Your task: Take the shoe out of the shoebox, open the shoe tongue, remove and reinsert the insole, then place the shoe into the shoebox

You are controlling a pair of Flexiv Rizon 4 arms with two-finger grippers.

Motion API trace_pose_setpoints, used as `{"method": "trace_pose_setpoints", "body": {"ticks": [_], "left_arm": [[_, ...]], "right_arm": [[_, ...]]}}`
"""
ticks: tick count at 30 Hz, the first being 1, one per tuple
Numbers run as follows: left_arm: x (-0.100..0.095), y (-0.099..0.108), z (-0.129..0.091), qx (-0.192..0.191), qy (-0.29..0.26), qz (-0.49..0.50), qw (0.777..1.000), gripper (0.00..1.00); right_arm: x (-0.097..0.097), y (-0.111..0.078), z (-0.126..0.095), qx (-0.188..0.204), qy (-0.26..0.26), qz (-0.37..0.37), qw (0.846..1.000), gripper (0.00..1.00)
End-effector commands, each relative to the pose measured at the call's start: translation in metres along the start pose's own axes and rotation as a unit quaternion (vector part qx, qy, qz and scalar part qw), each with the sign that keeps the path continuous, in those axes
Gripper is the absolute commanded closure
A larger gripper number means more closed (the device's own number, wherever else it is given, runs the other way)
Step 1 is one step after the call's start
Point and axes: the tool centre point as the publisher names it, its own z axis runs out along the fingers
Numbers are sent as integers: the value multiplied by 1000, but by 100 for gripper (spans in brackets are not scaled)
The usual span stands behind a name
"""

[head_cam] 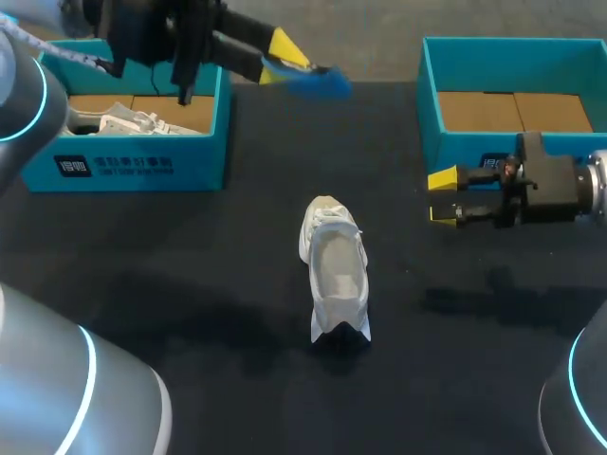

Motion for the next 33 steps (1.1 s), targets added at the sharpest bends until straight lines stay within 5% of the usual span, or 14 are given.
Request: {"method": "trace_pose_setpoints", "body": {"ticks": [1, 15, 22, 33], "left_arm": [[4, -2, 2, -54, 36, 59, 996, 100], [5, -4, 4, -51, 35, 72, 995, 100], [36, -21, 27, 21, -21, 218, 976, 100], [62, -21, 28, -22, -37, 285, 958, 100]], "right_arm": [[0, 0, 1, -1, -1, 0, 1000, 0], [0, 0, 1, -1, -1, 0, 1000, 0], [0, 0, 1, -1, -1, 0, 1000, 0], [0, 0, 1, -1, -1, 0, 1000, 0]]}}
